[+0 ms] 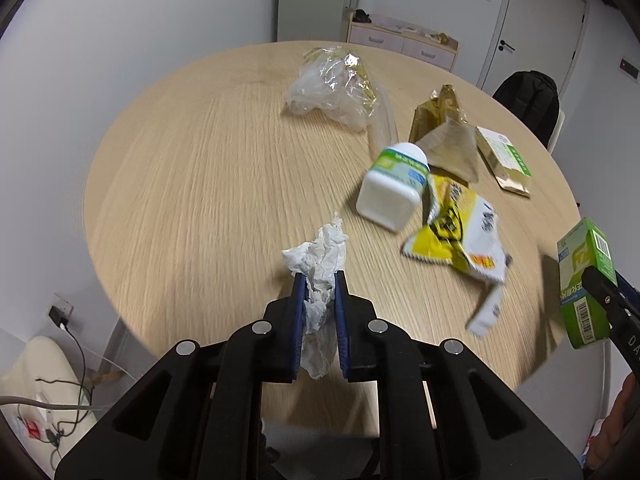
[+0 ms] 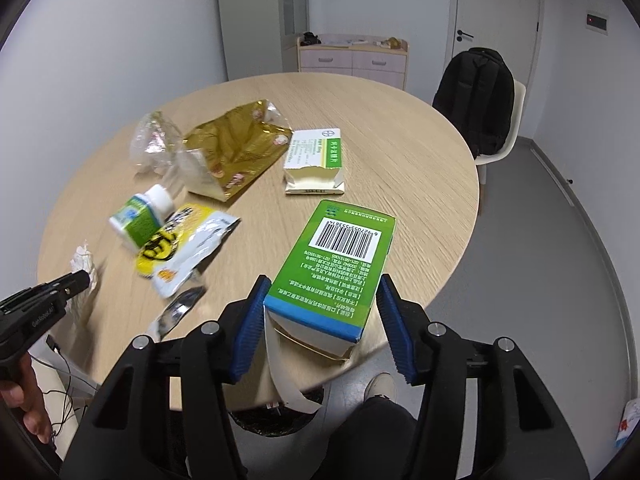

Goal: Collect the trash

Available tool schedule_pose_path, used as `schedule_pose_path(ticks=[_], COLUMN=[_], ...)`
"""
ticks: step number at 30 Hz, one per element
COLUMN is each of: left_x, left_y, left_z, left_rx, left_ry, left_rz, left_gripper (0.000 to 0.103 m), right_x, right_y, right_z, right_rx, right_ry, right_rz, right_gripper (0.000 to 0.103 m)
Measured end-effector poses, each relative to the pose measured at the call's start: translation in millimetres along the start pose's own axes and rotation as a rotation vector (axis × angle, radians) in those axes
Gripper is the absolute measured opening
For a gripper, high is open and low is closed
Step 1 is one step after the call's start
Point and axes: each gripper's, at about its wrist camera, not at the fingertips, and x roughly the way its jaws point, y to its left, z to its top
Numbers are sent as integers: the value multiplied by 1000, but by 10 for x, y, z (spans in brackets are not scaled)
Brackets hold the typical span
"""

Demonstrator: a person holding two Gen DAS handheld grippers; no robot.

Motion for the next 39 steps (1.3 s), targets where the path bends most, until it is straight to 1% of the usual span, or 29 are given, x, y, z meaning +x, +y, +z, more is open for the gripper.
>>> schedule_pose_path(ticks=[6,10,19,25,30,33,39], left_x=[-263,-395,-604,-597,-490,-404,-209], left_y=[14,-1,-45,-63,-84,-69,-62], left_z=[-350,-573,-1086,-1361,-1569,-1656,-1855], left_rx=[-10,-13,-6,-10,0,-5,-8], left_ry=[-23,-29,-34,-22,-1,14,41], left_rz=[5,4,-7,-16,-22,-25,-45], left_gripper=[13,13,13,13,13,13,13], right_x=[-291,-469,-756,-791,-739,-668,-376], right_y=[100,105,88,84,75,89,187], right_z=[-229,-417,-874,-1106,-1255,-1359,-1578], right_rx=[-34,-35,-31,-32,-31,-31,-63], right_ry=[-34,-44,-60,-56,-44,-33,2], right_rz=[14,26,43,51,52,52,57], right_gripper=[52,52,52,52,52,52,52])
